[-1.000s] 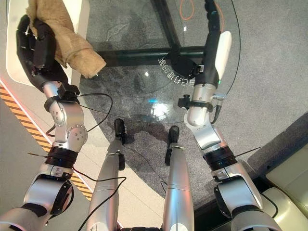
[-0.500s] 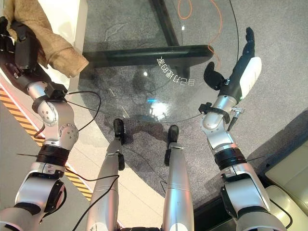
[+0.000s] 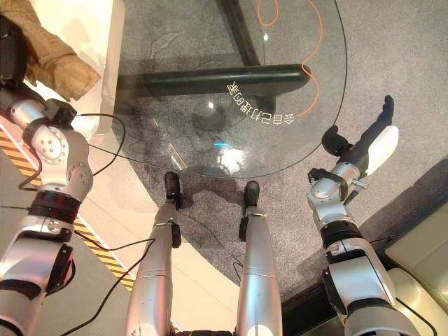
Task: Wipe the table with a cloth and put it in the basket.
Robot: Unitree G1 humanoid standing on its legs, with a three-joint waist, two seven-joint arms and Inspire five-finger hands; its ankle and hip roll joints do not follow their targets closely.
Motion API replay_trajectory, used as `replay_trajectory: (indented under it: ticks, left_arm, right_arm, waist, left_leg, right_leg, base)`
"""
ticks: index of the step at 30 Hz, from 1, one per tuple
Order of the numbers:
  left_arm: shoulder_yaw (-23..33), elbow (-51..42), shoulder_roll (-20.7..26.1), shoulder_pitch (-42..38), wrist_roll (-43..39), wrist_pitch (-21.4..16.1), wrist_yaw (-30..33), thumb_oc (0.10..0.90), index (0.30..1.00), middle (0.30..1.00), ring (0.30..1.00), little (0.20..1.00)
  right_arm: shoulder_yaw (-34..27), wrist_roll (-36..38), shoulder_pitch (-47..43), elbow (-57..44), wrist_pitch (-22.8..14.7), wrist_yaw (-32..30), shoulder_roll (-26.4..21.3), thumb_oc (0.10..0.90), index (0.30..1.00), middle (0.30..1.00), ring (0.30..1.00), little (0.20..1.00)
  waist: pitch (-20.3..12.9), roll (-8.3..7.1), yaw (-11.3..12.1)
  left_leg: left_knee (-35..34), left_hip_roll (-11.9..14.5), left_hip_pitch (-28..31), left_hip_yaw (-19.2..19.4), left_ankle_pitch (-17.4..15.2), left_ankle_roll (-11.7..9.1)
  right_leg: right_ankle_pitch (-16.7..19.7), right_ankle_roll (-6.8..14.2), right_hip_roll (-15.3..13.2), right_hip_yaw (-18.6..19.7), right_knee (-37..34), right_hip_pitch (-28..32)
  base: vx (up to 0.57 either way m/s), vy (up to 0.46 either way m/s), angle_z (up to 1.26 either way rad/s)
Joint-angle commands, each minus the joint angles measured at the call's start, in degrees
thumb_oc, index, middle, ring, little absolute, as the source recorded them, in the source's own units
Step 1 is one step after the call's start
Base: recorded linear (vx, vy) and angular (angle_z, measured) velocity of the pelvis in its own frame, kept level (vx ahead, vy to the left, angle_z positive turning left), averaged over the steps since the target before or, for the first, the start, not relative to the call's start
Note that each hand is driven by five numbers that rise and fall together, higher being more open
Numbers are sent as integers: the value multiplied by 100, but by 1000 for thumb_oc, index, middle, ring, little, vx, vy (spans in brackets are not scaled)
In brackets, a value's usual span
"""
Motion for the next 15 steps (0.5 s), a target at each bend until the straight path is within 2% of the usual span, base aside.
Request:
replay_trajectory:
  ticks: [1,7,15]
  left_arm:
    - [-10,-93,742,-899,608,-578,209,100,300,300,300,200]
    - [-261,193,884,-1127,713,-348,329,100,300,300,300,200]
    - [-565,659,1011,-1403,895,95,442,100,300,300,300,200]
  right_arm:
    - [-164,220,-59,247,-354,-46,-353,800,900,900,900,900]
    - [-179,303,68,765,-378,171,-230,800,900,900,900,900]
    - [-153,371,156,1207,-107,451,-127,800,900,900,900,900]
  waist:
    - [-161,-124,47]
    - [-161,-121,21]
    - [-161,-111,-26]
  left_leg:
    - [741,-115,86,101,-930,342]
    - [763,-95,83,111,-946,370]
    - [794,-68,87,151,-958,389]
  right_leg:
    - [473,14,-17,-343,-835,345]
    - [468,-12,2,-336,-819,339]
    - [451,-44,16,-314,-799,335]
  base:
    - [0,0,0]
    - [0,0,0]
    - [0,0,0]
